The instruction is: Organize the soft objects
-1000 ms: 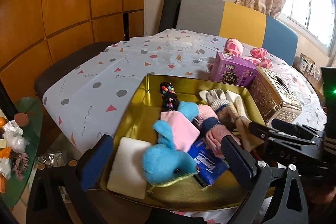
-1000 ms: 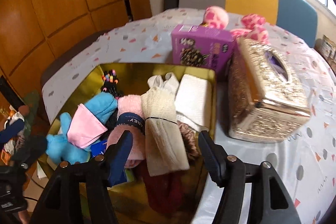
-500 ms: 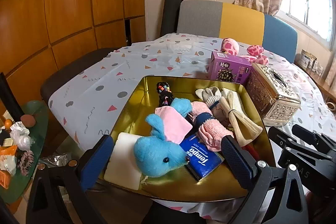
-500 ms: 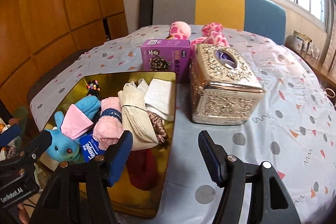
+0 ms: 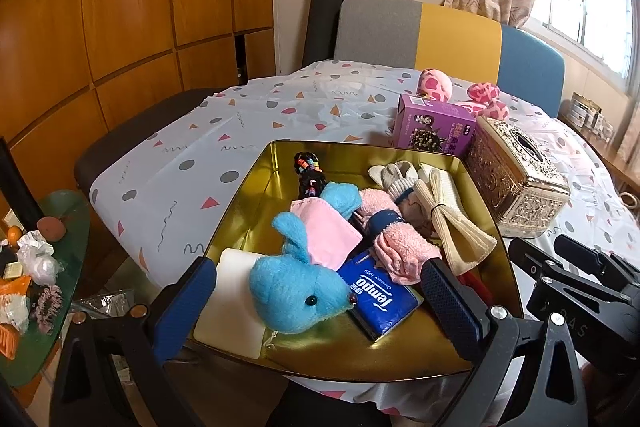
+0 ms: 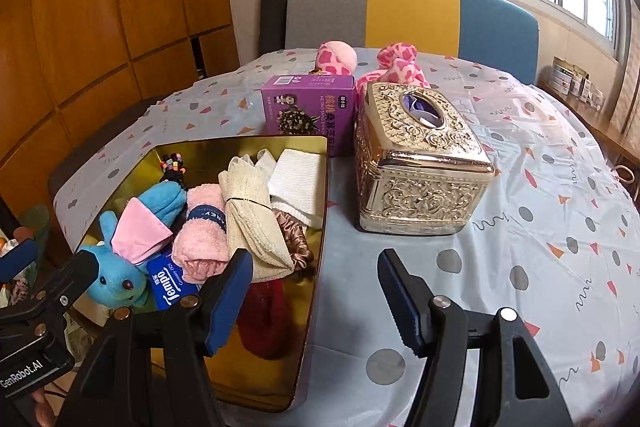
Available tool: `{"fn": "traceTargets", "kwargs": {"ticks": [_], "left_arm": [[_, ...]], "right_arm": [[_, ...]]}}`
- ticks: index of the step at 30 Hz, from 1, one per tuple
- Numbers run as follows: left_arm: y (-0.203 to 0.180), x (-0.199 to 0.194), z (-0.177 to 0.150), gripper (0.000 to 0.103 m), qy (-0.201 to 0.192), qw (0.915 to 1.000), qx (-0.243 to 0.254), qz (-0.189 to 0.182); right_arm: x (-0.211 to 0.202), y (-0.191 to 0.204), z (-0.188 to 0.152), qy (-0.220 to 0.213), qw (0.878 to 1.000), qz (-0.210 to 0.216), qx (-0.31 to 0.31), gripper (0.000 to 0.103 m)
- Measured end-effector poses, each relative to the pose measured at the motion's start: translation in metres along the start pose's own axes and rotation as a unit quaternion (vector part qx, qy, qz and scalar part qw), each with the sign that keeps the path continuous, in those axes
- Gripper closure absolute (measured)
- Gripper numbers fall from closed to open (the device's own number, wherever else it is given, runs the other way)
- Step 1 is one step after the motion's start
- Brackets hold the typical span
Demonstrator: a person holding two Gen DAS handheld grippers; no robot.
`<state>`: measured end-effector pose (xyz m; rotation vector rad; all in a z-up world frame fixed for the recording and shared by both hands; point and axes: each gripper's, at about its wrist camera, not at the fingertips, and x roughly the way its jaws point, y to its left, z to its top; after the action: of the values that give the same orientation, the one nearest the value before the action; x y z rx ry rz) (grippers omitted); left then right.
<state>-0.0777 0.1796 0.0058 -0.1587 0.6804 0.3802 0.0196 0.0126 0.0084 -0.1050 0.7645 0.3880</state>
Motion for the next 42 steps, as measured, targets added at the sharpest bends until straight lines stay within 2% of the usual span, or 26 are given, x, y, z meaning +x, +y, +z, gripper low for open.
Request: {"fn": "traceTargets", "kwargs": {"ticks": [42], "left_arm": [[-0.0047, 0.0009, -0.0019, 0.000, 0.007, 0.9999, 0.010, -0.004]], "right_arm": [[0.0008, -0.0039, 0.0013, -0.001, 1.000, -0.005, 0.011, 0.037]]}}
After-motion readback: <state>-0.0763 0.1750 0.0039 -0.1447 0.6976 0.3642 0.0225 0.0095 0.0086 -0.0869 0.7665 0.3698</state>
